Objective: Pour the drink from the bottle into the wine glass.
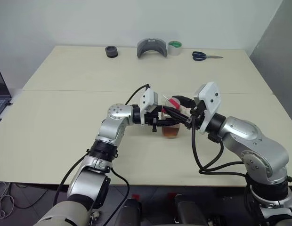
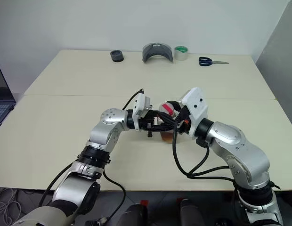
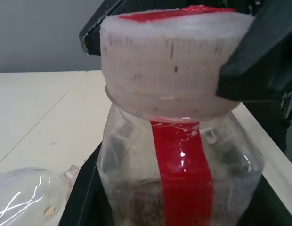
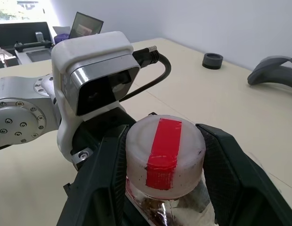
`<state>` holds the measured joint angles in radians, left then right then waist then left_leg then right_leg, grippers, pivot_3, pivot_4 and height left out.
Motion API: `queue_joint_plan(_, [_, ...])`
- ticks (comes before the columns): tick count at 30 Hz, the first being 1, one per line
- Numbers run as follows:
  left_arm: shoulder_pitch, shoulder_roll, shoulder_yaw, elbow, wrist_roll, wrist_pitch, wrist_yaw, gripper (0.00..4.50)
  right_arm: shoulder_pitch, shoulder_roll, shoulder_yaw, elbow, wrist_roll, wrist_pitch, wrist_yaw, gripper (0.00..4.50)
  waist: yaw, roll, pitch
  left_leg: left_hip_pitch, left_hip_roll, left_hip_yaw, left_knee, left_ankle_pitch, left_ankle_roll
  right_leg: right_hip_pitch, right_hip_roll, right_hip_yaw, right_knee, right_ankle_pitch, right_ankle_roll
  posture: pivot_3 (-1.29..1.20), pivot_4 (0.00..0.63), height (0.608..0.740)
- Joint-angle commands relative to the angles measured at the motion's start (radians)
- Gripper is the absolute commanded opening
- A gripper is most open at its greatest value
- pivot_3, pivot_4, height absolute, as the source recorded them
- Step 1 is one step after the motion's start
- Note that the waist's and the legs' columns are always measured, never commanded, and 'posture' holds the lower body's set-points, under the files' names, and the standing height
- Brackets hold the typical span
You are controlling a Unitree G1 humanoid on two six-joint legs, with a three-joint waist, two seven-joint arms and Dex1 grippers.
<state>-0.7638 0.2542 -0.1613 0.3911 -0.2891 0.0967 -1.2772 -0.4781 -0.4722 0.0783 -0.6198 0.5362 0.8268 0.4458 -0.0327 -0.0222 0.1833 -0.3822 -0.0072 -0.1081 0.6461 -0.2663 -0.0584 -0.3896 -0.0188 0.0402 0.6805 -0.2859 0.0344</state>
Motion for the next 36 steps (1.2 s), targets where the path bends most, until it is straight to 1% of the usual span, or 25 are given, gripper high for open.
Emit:
queue_joint_plan(1, [-0.023,0.007,-0.01,-0.044,-0.018,0.002,-0.037,1.79,-0.066,-0.102,0.015,0.08,-0.004,-0.162,0.259,1.9,0.0,0.0,0.0,0.0,0.0,0.0,0.0,0.0,0.0,0.0,0.0,0.0,0.0,0.0,0.0,0.0,0.15,0.74])
queue_joint_plan(3, [-0.022,0.017,-0.015,-0.054,-0.022,0.013,-0.058,1.78,-0.115,-0.163,0.021,0.168,0.016,-0.182,0.398,1.9,-0.001,0.0,0.0,0.0,0.0,0.0,0.0,0.0,0.0,0.0,0.0,0.0,0.0,0.0,0.0,0.0,0.15,0.74])
queue_joint_plan(5, [-0.022,0.022,-0.014,-0.058,-0.023,0.017,-0.067,1.78,-0.155,-0.193,0.024,0.237,0.038,-0.177,0.481,1.9,-0.001,0.001,0.001,0.0,0.0,0.0,0.0,0.0,0.0,0.0,0.0,0.0,0.0,0.0,0.0,0.0,0.15,0.74])
queue_joint_plan(7, [-0.022,0.024,-0.013,-0.06,-0.023,0.018,-0.068,1.78,-0.169,-0.203,0.024,0.277,0.028,-0.19,0.512,1.9,-0.001,0.001,0.001,0.0,0.001,0.0,0.0,0.0,0.0,0.0,0.001,-0.001,0.0,0.0,0.0,0.0,0.15,0.74])
queue_joint_plan(9, [-0.022,0.024,-0.013,-0.064,-0.023,0.02,-0.062,1.78,-0.161,-0.214,0.013,0.28,0.02,-0.187,0.513,1.9,-0.001,0.001,0.001,0.0,0.001,0.0,0.0,0.0,0.0,0.0,0.001,-0.001,0.0,0.0,0.0,0.0,0.15,0.74])
queue_joint_plan(10, [-0.023,0.023,-0.013,-0.065,-0.022,0.021,-0.058,1.78,-0.154,-0.209,0.001,0.279,0.004,-0.201,0.491,1.9,-0.001,0.001,0.001,0.0,0.0,0.0,0.0,0.0,0.0,0.0,0.0,-0.001,0.0,0.0,0.0,0.0,0.15,0.74])
queue_joint_plan(12, [-0.023,0.022,-0.011,-0.066,-0.022,0.023,-0.052,1.78,-0.133,-0.18,-0.045,0.262,0.003,-0.207,0.421,2.62,0.0,0.001,0.001,0.0,0.0,0.0,0.0,0.0,0.0,0.0,0.0,0.0,0.0,0.0,0.0,0.0,0.15,0.74])
queue_joint_plan(13, [-0.022,0.022,-0.01,-0.067,-0.022,0.023,-0.05,1.78,-0.126,-0.173,-0.058,0.253,0.005,-0.207,0.401,2.84,0.001,0.001,0.001,0.0,0.0,0.0,0.0,0.0,0.0,0.0,0.0,0.0,0.0,0.0,0.0,0.0,0.15,0.74])
queue_joint_plan(14, [-0.023,0.022,-0.01,-0.066,-0.022,0.024,-0.047,1.78,-0.118,-0.168,-0.07,0.239,0.002,-0.206,0.377,3.17,0.001,0.001,0.001,0.0,0.0,0.0,0.0,0.0,0.0,0.0,0.0,0.0,0.0,0.0,0.0,0.0,0.15,0.74])
queue_joint_plan(16, [-0.028,0.022,-0.008,-0.055,-0.021,0.019,-0.04,1.77,-0.053,-0.133,-0.121,0.112,0.006,-0.149,0.237,3.88,0.001,0.001,0.001,0.0,0.0,0.0,0.0,0.0,0.0,0.0,-0.001,0.0,0.0,0.0,0.0,0.0,0.15,0.74])
queue_joint_plan(17, [-0.03,0.022,-0.006,-0.052,-0.021,0.018,-0.038,1.77,-0.025,-0.117,-0.136,0.059,0.009,-0.12,0.18,3.9,0.002,0.001,0.001,-0.001,0.0,-0.001,0.0,0.0,0.0,0.0,-0.001,-0.001,0.0,0.0,0.0,0.0,0.15,0.74])
queue_joint_plan(20, [-0.039,0.021,-0.005,-0.035,-0.018,0.012,-0.036,1.77,0.067,-0.034,-0.111,-0.109,-0.013,-0.034,0.003,3.9,0.001,0.001,0.001,-0.002,0.0,-0.001,0.0,0.0,0.0,-0.001,0.0,0.0,0.0,0.0,0.0,0.0,0.15,0.74])
queue_joint_plan(22, [-0.045,0.018,-0.005,-0.023,-0.016,0.006,-0.032,1.76,0.087,0.016,-0.067,-0.16,-0.046,-0.006,-0.083,3.9,-0.001,0.001,0.001,-0.002,0.0,-0.001,0.0,0.0,0.0,-0.001,-0.001,0.0,0.0,0.0,0.0,0.0,0.15,0.74])
queue_joint_plan(25, [-0.056,0.011,-0.002,-0.002,-0.012,-0.008,-0.024,1.76,0.089,0.094,0.01,-0.186,-0.118,0.008,-0.2,3.9,-0.001,0.001,0.001,-0.001,0.0,0.0,0.0,0.0,0.0,-0.001,0.0,0.0,0.0,0.0,0.0,0.0,0.15,0.74])
queue_joint_plan(27, [-0.063,0.009,-0.002,0.008,-0.011,-0.013,-0.022,1.76,0.086,0.129,0.049,-0.182,-0.155,0.01,-0.244,3.9,-0.001,0.001,0.001,-0.001,0.001,-0.001,0.0,0.0,0.0,-0.001,0.0,0.0,0.001,0.0,0.0,0.0,0.15,0.74])
queue_joint_plan(30, [-0.07,0.01,-0.002,0.021,-0.01,-0.022,-0.022,1.76,0.082,0.149,0.101,-0.167,-0.21,0.008,-0.281,3.9,0.0,0.001,0.001,-0.001,0.0,0.0,0.0,0.0,0.0,-0.001,0.0,0.0,0.0,0.0,0.0,0.0,0.15,0.74])
queue_joint_plan(36, [-0.075,0.011,-0.004,0.034,-0.009,-0.032,-0.023,1.76,0.078,0.18,0.109,-0.153,-0.242,-0.002,-0.294,3.9,0.0,0.001,0.001,-0.001,0.0,0.0,0.0,0.0,0.0,-0.001,0.0,0.0,0.0,0.0,0.0,0.0,0.15,0.74])
